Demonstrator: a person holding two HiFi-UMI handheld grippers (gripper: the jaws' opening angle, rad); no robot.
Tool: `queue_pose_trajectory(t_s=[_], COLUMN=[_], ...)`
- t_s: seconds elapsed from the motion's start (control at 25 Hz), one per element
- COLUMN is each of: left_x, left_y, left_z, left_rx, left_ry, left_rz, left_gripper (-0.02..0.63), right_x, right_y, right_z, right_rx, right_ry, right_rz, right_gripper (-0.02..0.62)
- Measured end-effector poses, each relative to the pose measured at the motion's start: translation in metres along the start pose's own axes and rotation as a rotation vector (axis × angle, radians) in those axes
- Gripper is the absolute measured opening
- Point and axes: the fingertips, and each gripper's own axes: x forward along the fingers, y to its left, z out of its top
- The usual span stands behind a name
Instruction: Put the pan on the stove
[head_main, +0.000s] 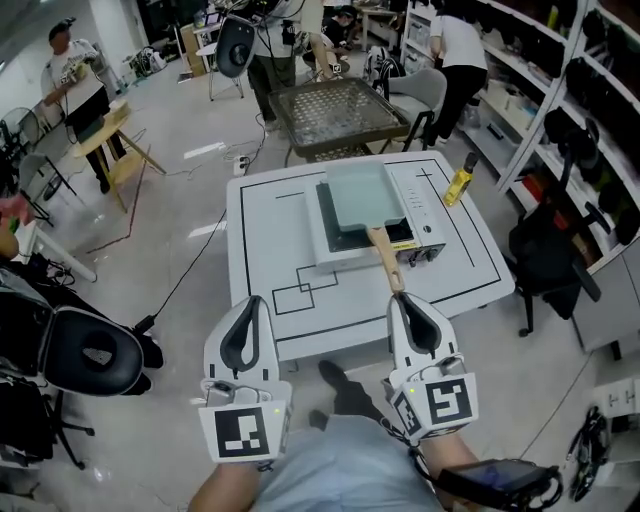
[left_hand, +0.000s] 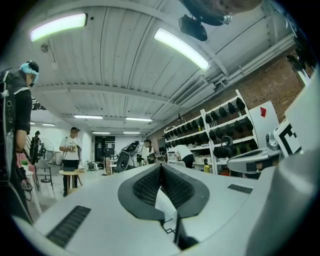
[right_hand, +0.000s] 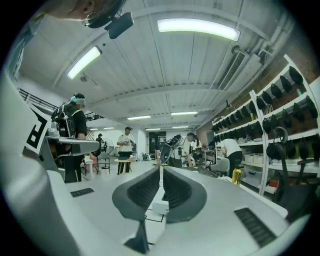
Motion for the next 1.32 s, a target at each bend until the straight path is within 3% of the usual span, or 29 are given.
queue_pose_trajectory(t_s=[0.4,1.08,1.32], left_x=[-0.01,-0.018,-0.019], left_y=[-0.003,0.012,0.01], left_z=[-0.001,0.0,0.0], left_rx=[-0.035,-0.011,-0.044], left_ry=[-0.011,0.007,-0.016], left_rz=[-0.008,0.024,0.008], left_gripper=[0.018,0.018,0.018], right_x=[-0.01,-0.01,-0.009], right_y=[0.003,0.018,0.019], right_z=[0.005,0.008,0.008], right_rx=[-0.026,-0.039,-0.039], right_ry=[-0.011,-0.017,-0.018], right_rz=[-0.014,0.006,0.004], right_gripper=[0.048,0.048,0.048])
